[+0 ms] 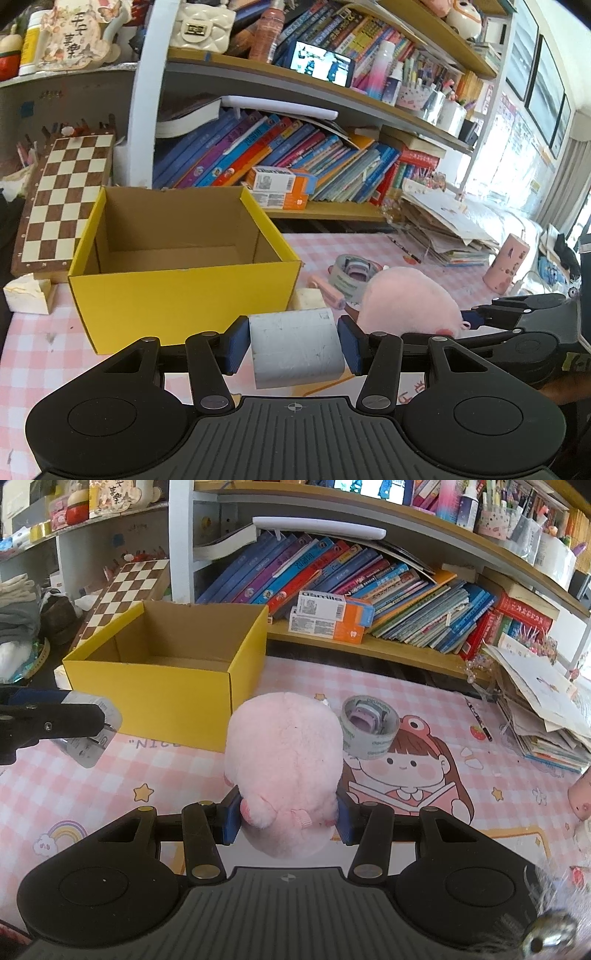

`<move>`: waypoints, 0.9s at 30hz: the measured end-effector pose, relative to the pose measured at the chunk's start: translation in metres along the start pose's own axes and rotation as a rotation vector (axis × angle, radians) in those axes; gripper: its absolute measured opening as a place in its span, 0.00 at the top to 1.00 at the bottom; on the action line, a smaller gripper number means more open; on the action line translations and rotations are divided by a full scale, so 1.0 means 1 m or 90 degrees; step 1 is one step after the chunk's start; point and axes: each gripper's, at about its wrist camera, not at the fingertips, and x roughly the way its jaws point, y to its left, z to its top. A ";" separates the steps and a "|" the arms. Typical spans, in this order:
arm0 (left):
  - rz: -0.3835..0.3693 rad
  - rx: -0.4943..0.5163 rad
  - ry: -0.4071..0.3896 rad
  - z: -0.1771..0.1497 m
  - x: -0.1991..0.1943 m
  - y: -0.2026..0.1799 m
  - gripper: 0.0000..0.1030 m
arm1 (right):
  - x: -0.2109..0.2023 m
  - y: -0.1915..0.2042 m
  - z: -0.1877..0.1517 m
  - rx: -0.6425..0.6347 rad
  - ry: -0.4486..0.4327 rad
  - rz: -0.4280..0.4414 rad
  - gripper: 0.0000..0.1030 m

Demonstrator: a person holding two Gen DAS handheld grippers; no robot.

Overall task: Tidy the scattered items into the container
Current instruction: 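Carry the foam block and the pink pig over the yellow box with both tools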

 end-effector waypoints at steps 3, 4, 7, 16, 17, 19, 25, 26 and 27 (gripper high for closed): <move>0.002 -0.012 -0.002 -0.001 -0.001 0.004 0.51 | 0.000 0.002 0.003 -0.007 0.003 0.004 0.55; 0.002 -0.017 -0.002 -0.002 -0.001 0.005 0.51 | 0.001 0.003 0.003 -0.010 0.006 0.006 0.55; 0.003 -0.028 -0.003 -0.004 0.000 0.008 0.51 | 0.001 0.005 0.004 -0.018 0.013 0.009 0.55; -0.004 -0.044 -0.003 -0.005 0.006 0.006 0.51 | 0.002 0.005 0.003 -0.033 0.026 0.015 0.55; -0.005 -0.045 -0.003 -0.005 0.007 0.006 0.51 | 0.002 0.005 0.003 -0.033 0.027 0.016 0.55; -0.005 -0.046 -0.003 -0.005 0.007 0.005 0.51 | 0.002 0.004 0.002 -0.032 0.029 0.018 0.55; 0.010 -0.050 -0.021 0.004 0.000 0.009 0.51 | 0.001 0.002 0.011 -0.027 0.016 0.035 0.55; 0.014 -0.052 -0.026 0.007 -0.001 0.010 0.51 | 0.000 0.002 0.014 -0.027 0.010 0.039 0.55; 0.017 -0.053 -0.031 0.009 -0.003 0.012 0.51 | -0.001 0.002 0.017 -0.028 0.004 0.043 0.55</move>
